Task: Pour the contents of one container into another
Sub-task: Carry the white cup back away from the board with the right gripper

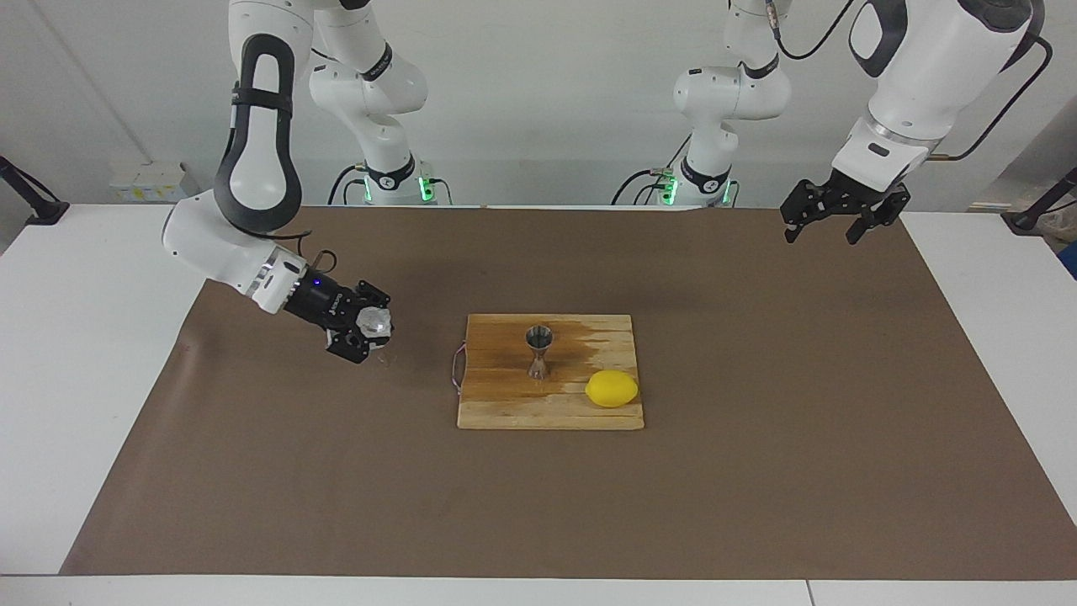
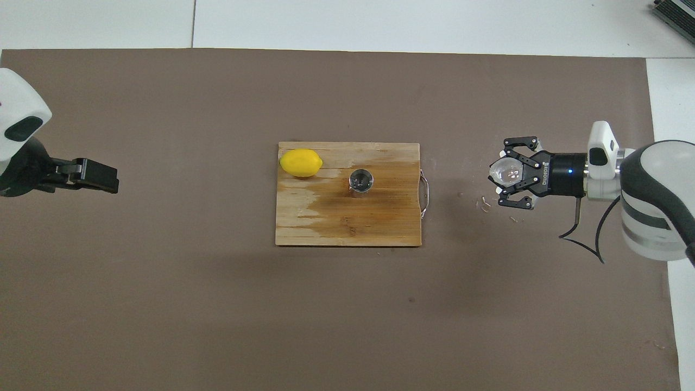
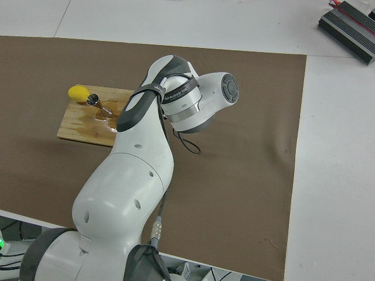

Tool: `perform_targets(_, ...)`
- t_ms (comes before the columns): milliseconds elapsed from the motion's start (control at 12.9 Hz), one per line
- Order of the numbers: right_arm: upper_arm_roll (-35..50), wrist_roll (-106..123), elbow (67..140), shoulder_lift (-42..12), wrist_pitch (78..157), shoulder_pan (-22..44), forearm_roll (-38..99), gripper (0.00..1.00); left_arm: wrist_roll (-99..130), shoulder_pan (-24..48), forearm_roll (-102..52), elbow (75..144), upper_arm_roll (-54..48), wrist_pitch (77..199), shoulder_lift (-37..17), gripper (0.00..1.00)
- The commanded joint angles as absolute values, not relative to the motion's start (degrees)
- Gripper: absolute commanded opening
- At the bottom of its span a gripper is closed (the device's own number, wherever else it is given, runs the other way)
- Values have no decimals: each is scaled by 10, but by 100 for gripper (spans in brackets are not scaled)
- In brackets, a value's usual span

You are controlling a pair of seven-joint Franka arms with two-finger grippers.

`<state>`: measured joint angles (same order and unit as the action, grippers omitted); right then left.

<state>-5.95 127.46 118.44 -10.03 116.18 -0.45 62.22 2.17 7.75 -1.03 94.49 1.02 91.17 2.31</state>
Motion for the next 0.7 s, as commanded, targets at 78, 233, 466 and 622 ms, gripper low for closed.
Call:
perform_targets(78,-52,1412,1192,-187,1102,-65,702,1,18,70,-1,947,5,906,25,100)
perform_targets(233,-53,1479,1193,-198,1102,-78,703,1,18,70,-1,947,6,906,25,100)
perform_targets(466,-53,1524,1194,-214,1099,-89,711,1,18,70,-1,947,5,906,25,100)
perform_targets(622,-53,1526,1195,-214,1096,-90,711,34,18,70,-1,947,5,907,25,100)
